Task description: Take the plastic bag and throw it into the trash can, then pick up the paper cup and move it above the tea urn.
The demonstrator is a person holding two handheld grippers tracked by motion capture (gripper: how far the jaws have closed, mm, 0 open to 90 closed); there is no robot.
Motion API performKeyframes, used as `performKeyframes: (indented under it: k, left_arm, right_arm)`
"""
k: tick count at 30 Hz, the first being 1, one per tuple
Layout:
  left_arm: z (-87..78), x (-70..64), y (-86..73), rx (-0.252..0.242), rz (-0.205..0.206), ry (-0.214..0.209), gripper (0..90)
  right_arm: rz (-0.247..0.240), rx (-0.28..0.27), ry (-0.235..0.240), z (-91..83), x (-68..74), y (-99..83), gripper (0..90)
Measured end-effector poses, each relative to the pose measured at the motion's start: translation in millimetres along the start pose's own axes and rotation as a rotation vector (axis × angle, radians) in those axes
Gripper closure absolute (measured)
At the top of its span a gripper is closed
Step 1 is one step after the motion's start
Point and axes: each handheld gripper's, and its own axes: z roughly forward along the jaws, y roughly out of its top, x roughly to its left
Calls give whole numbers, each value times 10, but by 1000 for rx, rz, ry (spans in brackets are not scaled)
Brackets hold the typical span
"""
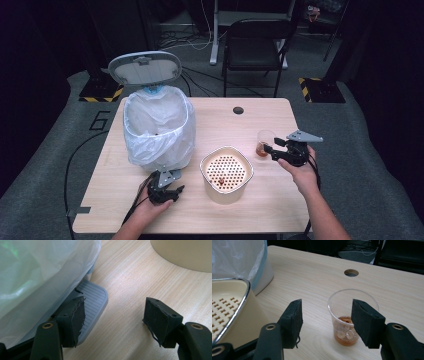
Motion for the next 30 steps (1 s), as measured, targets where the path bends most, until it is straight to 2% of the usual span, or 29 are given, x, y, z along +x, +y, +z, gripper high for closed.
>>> performKeyframes:
  k: [7, 10, 12, 13, 17, 23, 30]
  left_arm:
    - [1, -3, 0, 0, 0, 3, 335]
    - [1, -2, 0, -1, 0, 2, 335]
    - [0, -1, -1, -1, 1, 1, 334]
    - [-1, 1, 1, 2, -1, 0, 334]
    - [-1, 2, 1, 0, -2, -1, 335]
    - [1, 0, -1, -3, -3, 4, 335]
    - [0, 1, 1, 0, -2, 0, 334]
  right_arm:
    - [-8, 18, -34, 58, -99, -93, 368]
    - [-7, 48, -58, 101, -136, -130, 293]
    - [-14, 50, -63, 126, -157, -148, 272]
    - [-15, 56, -65, 149, -167, -161, 218]
    - [-2, 55, -73, 215, -177, -174, 151]
    - [1, 43, -85, 272, -174, -163, 124]
    - [3, 79, -91, 418, -212, -127, 84]
